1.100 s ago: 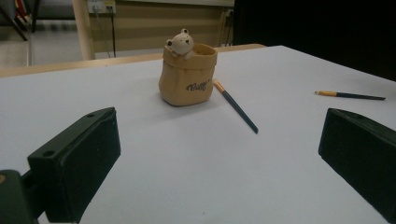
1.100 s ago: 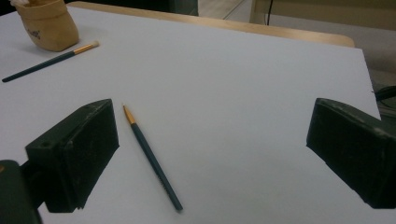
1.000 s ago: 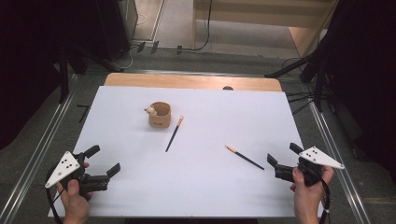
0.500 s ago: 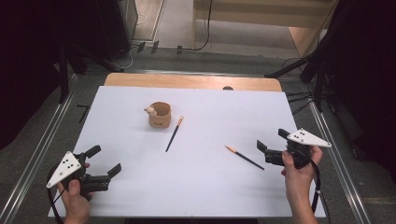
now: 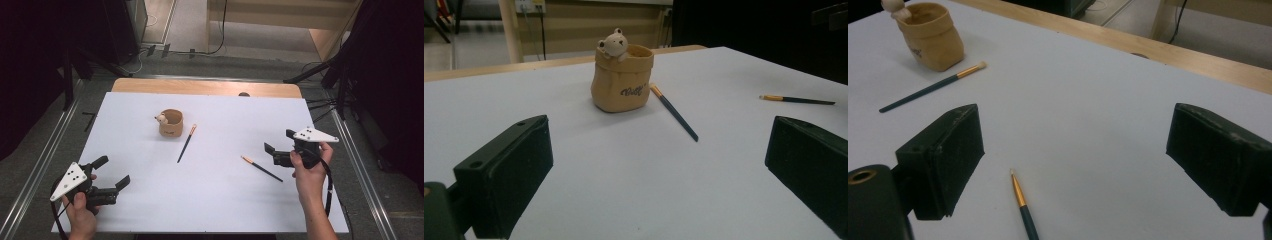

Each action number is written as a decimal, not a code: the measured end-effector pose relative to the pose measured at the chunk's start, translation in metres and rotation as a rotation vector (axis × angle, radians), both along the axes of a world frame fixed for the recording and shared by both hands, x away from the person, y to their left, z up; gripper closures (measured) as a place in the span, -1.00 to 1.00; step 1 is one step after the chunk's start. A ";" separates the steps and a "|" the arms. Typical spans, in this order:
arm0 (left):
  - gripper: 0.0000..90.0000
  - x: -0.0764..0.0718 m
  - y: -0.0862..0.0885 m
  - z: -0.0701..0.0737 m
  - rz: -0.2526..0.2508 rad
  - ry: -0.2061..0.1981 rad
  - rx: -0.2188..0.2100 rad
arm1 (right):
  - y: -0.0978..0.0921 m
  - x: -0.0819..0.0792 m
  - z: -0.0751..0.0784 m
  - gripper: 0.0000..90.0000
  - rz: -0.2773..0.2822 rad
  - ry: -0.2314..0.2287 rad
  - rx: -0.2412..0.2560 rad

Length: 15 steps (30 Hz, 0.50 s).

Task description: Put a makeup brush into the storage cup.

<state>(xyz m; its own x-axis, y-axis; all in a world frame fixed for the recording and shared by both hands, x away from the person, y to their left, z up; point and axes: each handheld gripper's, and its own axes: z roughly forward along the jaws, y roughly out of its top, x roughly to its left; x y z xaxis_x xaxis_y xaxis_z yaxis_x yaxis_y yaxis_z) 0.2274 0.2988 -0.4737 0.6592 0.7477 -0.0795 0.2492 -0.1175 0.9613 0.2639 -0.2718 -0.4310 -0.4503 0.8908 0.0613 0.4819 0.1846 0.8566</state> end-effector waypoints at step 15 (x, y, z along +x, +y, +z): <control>-1.00 0.000 -0.002 0.001 -0.012 -0.005 0.013 | 0.023 0.014 -0.017 -0.70 0.095 0.162 -0.172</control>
<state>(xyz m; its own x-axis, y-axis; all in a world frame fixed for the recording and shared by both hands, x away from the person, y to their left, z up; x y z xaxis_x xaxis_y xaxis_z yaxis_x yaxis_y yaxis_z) 0.2276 0.2969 -0.4724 0.6689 0.7404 -0.0662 0.2425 -0.1331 0.9610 0.2778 -0.2484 -0.4480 -0.5287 0.8488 -0.0090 0.5842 0.3715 0.7215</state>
